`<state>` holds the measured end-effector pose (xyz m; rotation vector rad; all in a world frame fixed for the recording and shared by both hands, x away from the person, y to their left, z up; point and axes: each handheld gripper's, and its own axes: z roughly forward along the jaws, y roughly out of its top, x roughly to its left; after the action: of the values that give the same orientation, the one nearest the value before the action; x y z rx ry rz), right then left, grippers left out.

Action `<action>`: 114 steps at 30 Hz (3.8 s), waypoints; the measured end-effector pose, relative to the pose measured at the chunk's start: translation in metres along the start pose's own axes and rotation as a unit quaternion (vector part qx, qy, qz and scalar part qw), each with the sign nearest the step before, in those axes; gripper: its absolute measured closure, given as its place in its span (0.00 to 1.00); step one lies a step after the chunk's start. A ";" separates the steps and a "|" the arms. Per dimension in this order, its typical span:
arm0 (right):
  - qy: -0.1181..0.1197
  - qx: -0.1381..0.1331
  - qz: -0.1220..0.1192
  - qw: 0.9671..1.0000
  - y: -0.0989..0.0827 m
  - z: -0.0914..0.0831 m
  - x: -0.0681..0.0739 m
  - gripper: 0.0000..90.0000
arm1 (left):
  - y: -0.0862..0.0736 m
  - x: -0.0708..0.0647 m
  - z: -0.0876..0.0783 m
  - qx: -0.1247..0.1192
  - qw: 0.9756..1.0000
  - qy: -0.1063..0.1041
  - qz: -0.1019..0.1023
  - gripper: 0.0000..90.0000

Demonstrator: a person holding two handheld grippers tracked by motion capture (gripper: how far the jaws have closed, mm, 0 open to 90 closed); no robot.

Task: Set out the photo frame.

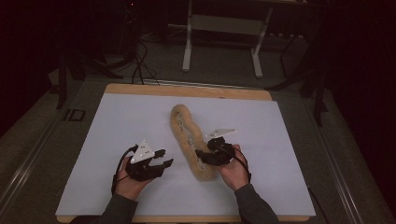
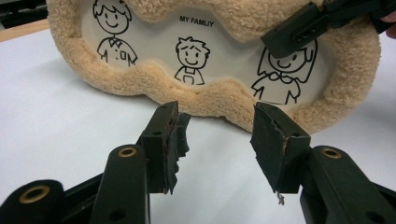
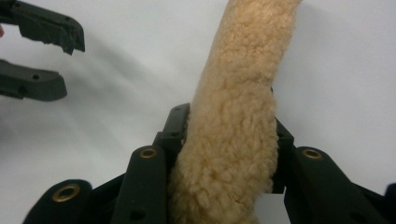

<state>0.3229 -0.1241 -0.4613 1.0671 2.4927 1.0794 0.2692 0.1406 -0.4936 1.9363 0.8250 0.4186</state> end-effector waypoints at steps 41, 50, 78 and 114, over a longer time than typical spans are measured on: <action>0.030 0.004 -0.031 0.999 -0.019 -0.007 -0.004 0.52 | -0.004 0.023 -0.011 -0.011 0.998 0.049 -0.041 0.58; 0.047 -0.007 0.013 0.999 -0.045 -0.011 -0.010 0.66 | -0.005 0.026 -0.011 -0.009 0.997 0.056 -0.048 0.58; 0.067 0.001 -0.049 0.997 -0.047 -0.019 -0.020 0.76 | -0.005 0.038 -0.001 0.006 0.993 0.112 -0.041 0.58; 0.024 0.010 0.034 0.999 -0.069 -0.015 -0.012 0.53 | 0.014 0.091 0.051 0.020 0.986 0.149 -0.076 0.70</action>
<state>0.2878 -0.1725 -0.5005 1.1535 2.5260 1.1151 0.3695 0.1667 -0.5105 1.8554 1.1743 0.6132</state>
